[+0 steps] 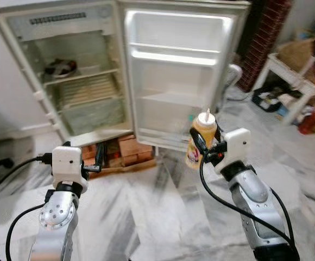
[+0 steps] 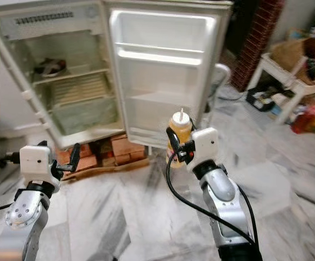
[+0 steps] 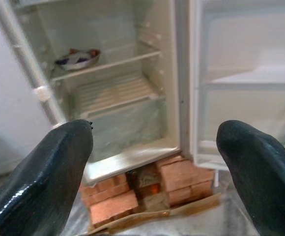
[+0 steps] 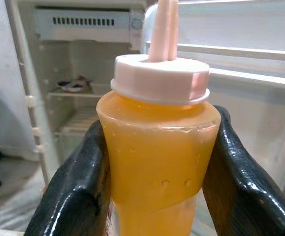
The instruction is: Restocking fridge
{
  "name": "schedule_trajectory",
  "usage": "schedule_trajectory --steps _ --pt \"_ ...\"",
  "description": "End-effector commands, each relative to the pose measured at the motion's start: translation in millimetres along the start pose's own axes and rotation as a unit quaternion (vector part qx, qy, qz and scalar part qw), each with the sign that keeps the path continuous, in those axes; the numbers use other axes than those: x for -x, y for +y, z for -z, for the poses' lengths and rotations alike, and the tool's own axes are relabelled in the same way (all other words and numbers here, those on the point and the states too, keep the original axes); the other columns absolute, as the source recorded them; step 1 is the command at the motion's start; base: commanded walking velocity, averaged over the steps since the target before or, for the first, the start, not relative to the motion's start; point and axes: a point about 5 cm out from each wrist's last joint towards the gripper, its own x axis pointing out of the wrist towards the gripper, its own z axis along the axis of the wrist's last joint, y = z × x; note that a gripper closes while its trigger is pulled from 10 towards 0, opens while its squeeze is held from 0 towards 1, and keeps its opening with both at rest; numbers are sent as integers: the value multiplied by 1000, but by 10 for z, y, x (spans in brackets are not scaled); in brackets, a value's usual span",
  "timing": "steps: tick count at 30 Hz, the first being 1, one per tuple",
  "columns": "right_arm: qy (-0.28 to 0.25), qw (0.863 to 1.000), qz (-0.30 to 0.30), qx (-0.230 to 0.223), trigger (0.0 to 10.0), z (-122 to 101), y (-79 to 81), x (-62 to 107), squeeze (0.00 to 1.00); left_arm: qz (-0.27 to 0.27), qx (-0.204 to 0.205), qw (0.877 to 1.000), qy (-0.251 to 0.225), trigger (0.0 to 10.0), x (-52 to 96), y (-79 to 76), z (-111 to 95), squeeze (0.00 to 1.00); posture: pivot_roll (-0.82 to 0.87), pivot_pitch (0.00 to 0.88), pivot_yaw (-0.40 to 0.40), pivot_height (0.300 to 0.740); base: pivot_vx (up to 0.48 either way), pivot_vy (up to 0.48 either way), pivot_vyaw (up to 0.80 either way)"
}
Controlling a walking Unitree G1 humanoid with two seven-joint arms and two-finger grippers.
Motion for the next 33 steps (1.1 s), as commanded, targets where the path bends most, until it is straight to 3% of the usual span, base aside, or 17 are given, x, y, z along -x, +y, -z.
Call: schedule_trajectory --steps 1,13,21,33 --pt "6 1000 25 9 10000 6 -146 66 0 12 3 1000 -5 10000 -3 -83 -25 0 77 89 -51 740 401 262 0" --pt "0 1000 -4 24 10000 3 -26 41 0 20 12 1000 -9 10000 -64 -133 -52 0 90 94 -44 740 378 290 0" --pt "-6 1000 -1 20 10000 -17 -16 -21 0 28 7 1000 -5 10000 -72 -149 -41 0 94 92 -43 740 282 365 734" --pt "2 1000 18 26 10000 18 -91 -24 0 47 14 999 -8 10000 -67 -228 -56 0 88 96 -43 740 0 0 0"
